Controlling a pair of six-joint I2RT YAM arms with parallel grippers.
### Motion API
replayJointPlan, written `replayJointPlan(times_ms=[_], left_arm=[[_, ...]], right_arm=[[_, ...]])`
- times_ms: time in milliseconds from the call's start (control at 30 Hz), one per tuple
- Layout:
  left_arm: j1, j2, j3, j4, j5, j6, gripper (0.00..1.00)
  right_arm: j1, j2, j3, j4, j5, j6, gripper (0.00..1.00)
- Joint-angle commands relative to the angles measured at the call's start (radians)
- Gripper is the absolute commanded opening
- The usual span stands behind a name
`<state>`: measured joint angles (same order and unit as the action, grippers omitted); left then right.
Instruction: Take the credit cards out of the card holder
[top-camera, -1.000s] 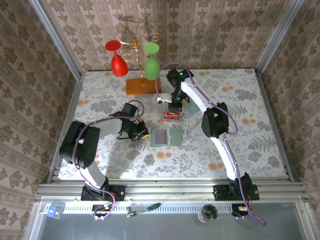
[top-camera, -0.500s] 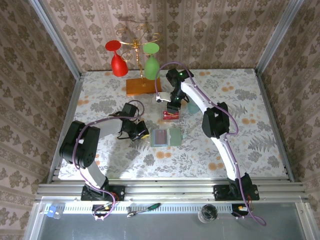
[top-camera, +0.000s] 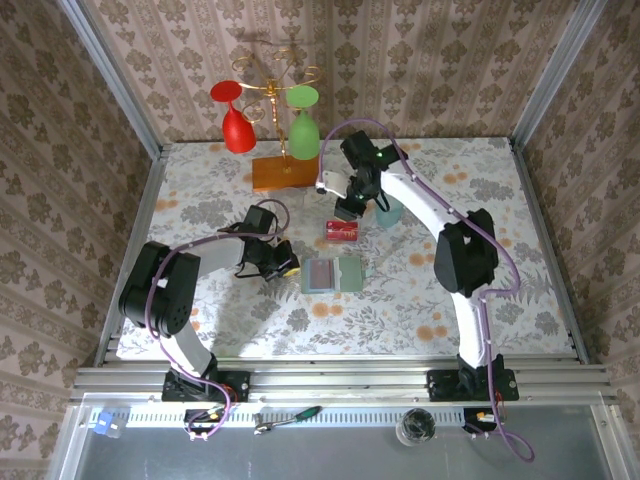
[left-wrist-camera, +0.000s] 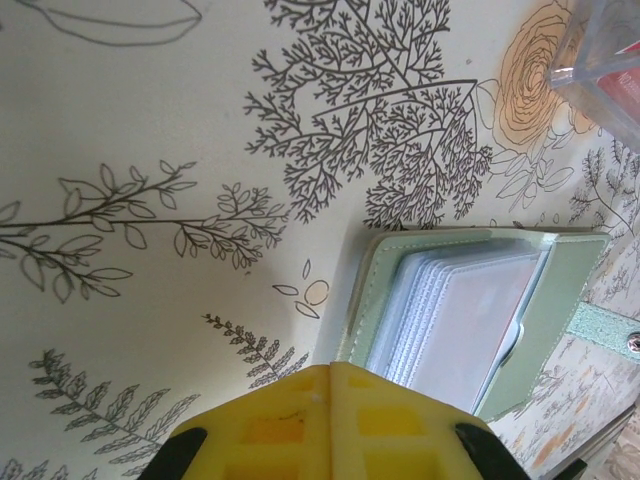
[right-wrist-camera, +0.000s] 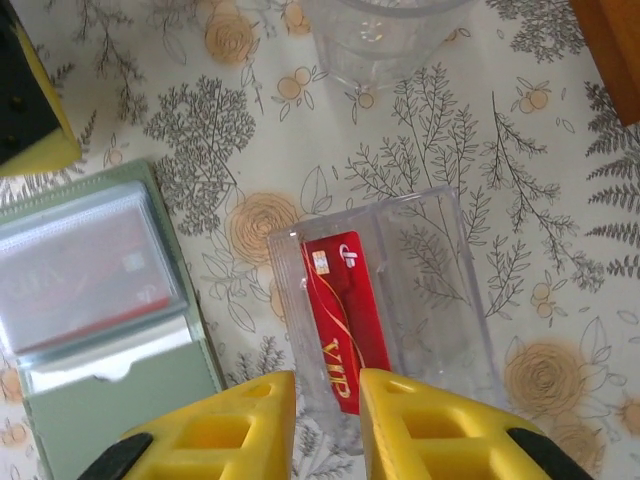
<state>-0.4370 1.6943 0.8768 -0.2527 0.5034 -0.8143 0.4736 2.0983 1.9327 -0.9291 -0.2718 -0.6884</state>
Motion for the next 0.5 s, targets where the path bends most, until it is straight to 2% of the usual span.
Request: replayJointPlan(times_ms=[0,267,300,467], left_arm=[[-0.005,-0.007,0.014,0.012,0.026,0.025,0.07],[-0.014,-0.029,0.009,0.019,0.02,0.034,0.06],[-0.043,-0.034,0.005,0.017,0.017,0.036,0.06],[-0.061,-0.054,-0.011,0.017,0.013,0.032,0.05]], right_arm=[[0.019,-0.093,-0.125,0.17,0.02,0.216,0.24],[0.088,-0.221,-0.39,0.355,0.042,0.731,0.26],[0.095,-0.228,-0.416,0.366,0.038,0.802,0.26],[0.125,-0.264,-0.538,0.439,-0.019,1.06,0.27]])
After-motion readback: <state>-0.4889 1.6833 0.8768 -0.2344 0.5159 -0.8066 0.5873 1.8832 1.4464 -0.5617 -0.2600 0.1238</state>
